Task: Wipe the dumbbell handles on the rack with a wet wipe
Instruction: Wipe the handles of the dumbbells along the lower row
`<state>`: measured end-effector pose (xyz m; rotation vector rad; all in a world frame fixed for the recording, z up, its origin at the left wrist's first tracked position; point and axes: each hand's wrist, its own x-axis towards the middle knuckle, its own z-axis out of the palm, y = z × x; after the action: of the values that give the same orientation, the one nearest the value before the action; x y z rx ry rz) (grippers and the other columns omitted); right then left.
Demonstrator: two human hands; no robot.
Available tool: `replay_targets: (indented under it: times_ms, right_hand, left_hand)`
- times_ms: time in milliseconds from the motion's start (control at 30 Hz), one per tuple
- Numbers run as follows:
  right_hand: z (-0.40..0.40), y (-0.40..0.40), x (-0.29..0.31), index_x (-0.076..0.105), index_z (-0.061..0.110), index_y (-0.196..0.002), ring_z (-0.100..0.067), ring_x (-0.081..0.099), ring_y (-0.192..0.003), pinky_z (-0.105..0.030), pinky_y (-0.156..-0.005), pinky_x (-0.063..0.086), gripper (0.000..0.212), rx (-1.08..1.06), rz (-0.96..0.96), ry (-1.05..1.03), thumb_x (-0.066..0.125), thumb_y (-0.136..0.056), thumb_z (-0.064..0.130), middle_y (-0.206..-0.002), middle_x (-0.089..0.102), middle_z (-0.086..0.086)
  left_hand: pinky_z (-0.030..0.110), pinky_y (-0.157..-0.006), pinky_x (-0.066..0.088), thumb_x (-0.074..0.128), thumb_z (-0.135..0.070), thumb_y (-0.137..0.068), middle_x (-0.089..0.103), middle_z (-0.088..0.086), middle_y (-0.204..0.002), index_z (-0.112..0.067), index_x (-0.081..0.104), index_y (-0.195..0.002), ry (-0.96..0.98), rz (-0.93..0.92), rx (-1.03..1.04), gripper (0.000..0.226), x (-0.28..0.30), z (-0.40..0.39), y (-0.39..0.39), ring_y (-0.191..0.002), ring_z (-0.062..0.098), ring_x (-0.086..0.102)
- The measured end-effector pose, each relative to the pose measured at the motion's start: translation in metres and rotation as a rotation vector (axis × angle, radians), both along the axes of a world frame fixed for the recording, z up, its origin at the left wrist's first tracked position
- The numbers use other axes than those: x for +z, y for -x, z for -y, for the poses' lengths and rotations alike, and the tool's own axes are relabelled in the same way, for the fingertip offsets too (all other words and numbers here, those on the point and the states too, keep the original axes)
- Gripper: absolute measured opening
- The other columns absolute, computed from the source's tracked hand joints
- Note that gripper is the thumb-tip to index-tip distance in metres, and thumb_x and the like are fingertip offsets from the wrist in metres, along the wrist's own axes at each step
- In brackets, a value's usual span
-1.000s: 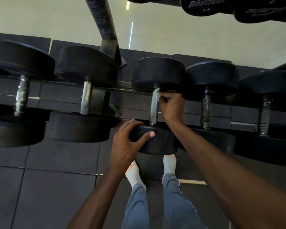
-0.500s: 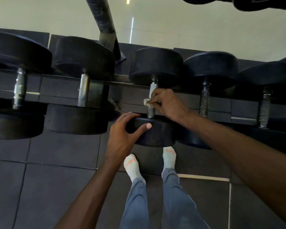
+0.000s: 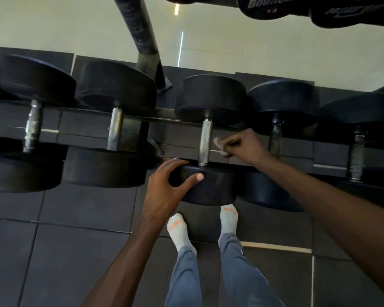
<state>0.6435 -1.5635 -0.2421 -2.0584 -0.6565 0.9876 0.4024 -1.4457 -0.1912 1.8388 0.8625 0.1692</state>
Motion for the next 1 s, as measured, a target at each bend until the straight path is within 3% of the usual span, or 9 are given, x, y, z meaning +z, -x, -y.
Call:
replay_targets:
  times_ms: [100, 233, 367, 500, 600, 700, 767, 867, 1000]
  right_hand:
    - [-0.024, 0.003, 0.015, 0.073, 0.001, -0.09, -0.016, 0.071, -0.085, -0.033, -0.081, 0.062, 0.008, -0.53, -0.537, -0.125, 0.068, -0.09, -0.006, -0.096, 0.074, -0.012]
    - [-0.049, 0.0, 0.028, 0.066, -0.007, -0.097, -0.017, 0.065, -0.088, -0.028, -0.081, 0.06, 0.02, -0.65, -0.86, -0.136, 0.054, -0.09, -0.021, -0.089, 0.067, -0.011]
    - [-0.044, 0.007, 0.011, 0.063, -0.009, -0.115, -0.011, 0.065, -0.087, -0.019, -0.083, 0.057, 0.025, -0.681, -0.846, -0.194, 0.053, -0.094, -0.017, -0.094, 0.068, -0.006]
    - [-0.059, 0.006, -0.008, 0.065, 0.017, -0.09, -0.005, 0.058, -0.077, -0.015, -0.063, 0.052, 0.021, -0.733, -0.858, -0.148, 0.057, -0.1, 0.001, -0.082, 0.065, 0.004]
    - [-0.068, 0.004, -0.018, 0.063, 0.02, -0.087, -0.01, 0.062, -0.08, -0.026, -0.069, 0.051, 0.023, -0.831, -1.017, -0.106, 0.052, -0.103, 0.007, -0.088, 0.069, 0.001]
    - [-0.07, 0.007, -0.022, 0.068, 0.015, -0.117, -0.011, 0.069, -0.09, -0.034, -0.078, 0.05, 0.027, -0.782, -1.132, -0.147, 0.044, -0.105, 0.01, -0.101, 0.075, -0.001]
    - [-0.067, 0.01, -0.025, 0.064, 0.008, -0.129, -0.012, 0.073, -0.094, -0.032, -0.082, 0.052, 0.031, -0.808, -1.195, -0.237, 0.047, -0.104, 0.01, -0.103, 0.077, -0.004]
    - [-0.068, 0.014, -0.024, 0.068, 0.006, -0.115, -0.014, 0.075, -0.09, -0.03, -0.084, 0.055, 0.022, -0.861, -1.19, -0.304, 0.051, -0.102, 0.008, -0.097, 0.078, -0.008]
    - [-0.059, 0.016, -0.022, 0.069, 0.017, -0.101, -0.013, 0.071, -0.091, -0.031, -0.084, 0.053, 0.02, -0.748, -0.969, -0.167, 0.05, -0.103, 0.012, -0.105, 0.076, -0.004]
  left_hand:
    - [0.019, -0.102, 0.048, 0.08, -0.057, -0.079, 0.067, -0.014, -0.123, -0.024, 0.073, -0.12, -0.015, 0.005, -0.012, 0.053, -0.001, -0.001, 0.001, -0.12, -0.002, 0.059]
    - [0.012, -0.096, 0.048, 0.077, -0.064, -0.078, 0.068, -0.015, -0.119, -0.023, 0.074, -0.118, -0.026, 0.007, -0.052, 0.058, 0.002, -0.007, -0.001, -0.115, -0.002, 0.061]
    - [0.007, -0.093, 0.044, 0.073, -0.069, -0.075, 0.067, -0.017, -0.12, -0.024, 0.073, -0.118, -0.018, -0.003, -0.057, 0.062, 0.004, -0.008, -0.002, -0.115, -0.006, 0.059]
    - [0.008, -0.096, 0.043, 0.073, -0.069, -0.075, 0.066, -0.016, -0.123, -0.027, 0.073, -0.119, -0.006, -0.001, -0.041, 0.061, 0.001, -0.005, -0.001, -0.119, -0.006, 0.058]
    - [0.01, -0.099, 0.044, 0.075, -0.068, -0.074, 0.067, -0.016, -0.125, -0.027, 0.073, -0.119, 0.0, -0.007, -0.023, 0.061, 0.0, -0.004, -0.001, -0.122, -0.005, 0.057]
    - [0.011, -0.101, 0.044, 0.075, -0.068, -0.073, 0.067, -0.016, -0.125, -0.027, 0.074, -0.118, -0.004, -0.01, -0.024, 0.061, -0.001, -0.005, -0.002, -0.122, -0.005, 0.057]
    - [0.013, -0.102, 0.045, 0.076, -0.067, -0.073, 0.067, -0.015, -0.125, -0.027, 0.074, -0.118, 0.003, -0.009, -0.024, 0.061, -0.001, -0.005, -0.002, -0.123, -0.004, 0.058]
    - [0.013, -0.102, 0.045, 0.075, -0.068, -0.073, 0.067, -0.016, -0.127, -0.028, 0.073, -0.12, 0.002, -0.015, -0.024, 0.062, -0.001, -0.004, -0.002, -0.124, -0.003, 0.057]
    - [0.01, -0.1, 0.044, 0.076, -0.069, -0.072, 0.066, -0.017, -0.126, -0.028, 0.073, -0.12, 0.01, -0.019, -0.018, 0.063, 0.0, -0.001, -0.002, -0.123, -0.005, 0.057]
